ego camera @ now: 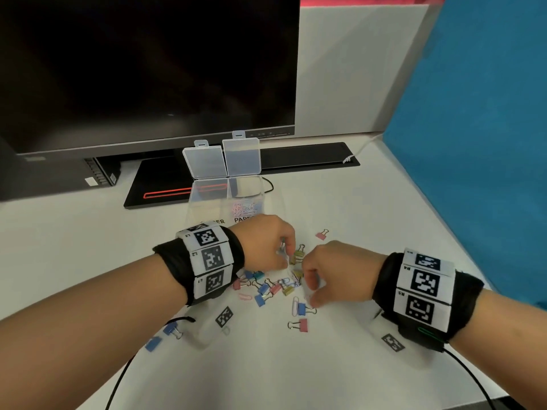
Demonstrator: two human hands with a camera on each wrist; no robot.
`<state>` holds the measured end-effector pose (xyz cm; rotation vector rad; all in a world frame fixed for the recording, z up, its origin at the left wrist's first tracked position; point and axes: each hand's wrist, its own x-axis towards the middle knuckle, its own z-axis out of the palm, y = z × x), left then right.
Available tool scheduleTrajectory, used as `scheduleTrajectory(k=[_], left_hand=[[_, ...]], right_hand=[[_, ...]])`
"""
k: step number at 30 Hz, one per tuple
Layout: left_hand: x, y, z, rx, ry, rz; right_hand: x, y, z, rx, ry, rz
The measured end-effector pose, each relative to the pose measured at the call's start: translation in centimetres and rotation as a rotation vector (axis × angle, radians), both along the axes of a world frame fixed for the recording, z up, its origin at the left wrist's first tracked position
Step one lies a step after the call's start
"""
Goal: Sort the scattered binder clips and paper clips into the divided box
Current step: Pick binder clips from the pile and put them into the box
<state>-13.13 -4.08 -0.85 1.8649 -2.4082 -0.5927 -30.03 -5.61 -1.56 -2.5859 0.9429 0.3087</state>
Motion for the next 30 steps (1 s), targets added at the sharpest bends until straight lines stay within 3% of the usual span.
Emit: scheduleTrajectory(k=[4, 9, 14, 17, 19, 22, 26, 30], left_hand=[[-0.9, 0.7, -0.2, 0.024, -0.064, -0.135], [-1.3, 0.8, -1.0, 0.034, -0.058, -0.131], [0.2, 1.6, 0.1, 0.041, 0.048, -0.031], [1.8, 2.1, 0.1, 0.168, 0.134, 0.112], [3.1, 2.7, -0.2, 0.316, 0.279, 0.275], [4.6, 3.9, -0.2, 0.57, 0.629, 0.52], [5.8, 4.7, -0.4, 0.68, 0.89, 0.687], [6.5, 5.0, -0.9, 0.697, 0.918, 0.717]], right_hand=[[0.3, 0.3, -0.4, 0.033, -0.018, -0.007], [0.1, 0.4, -0.7, 0.074, 0.029, -0.016], [-0.2, 0.5, -0.7, 0.118, 0.09, -0.014], [-0.4, 0.5, -0.5, 0.136, 0.078, -0.07], [-0.6, 0.2, -0.3, 0.177, 0.022, -0.136], [-0.9, -0.3, 0.1, 0.307, -0.096, -0.25], [-0.7, -0.3, 0.1, 0.461, -0.219, -0.331], [-0.1, 0.3, -0.2, 0.212, -0.141, -0.169]])
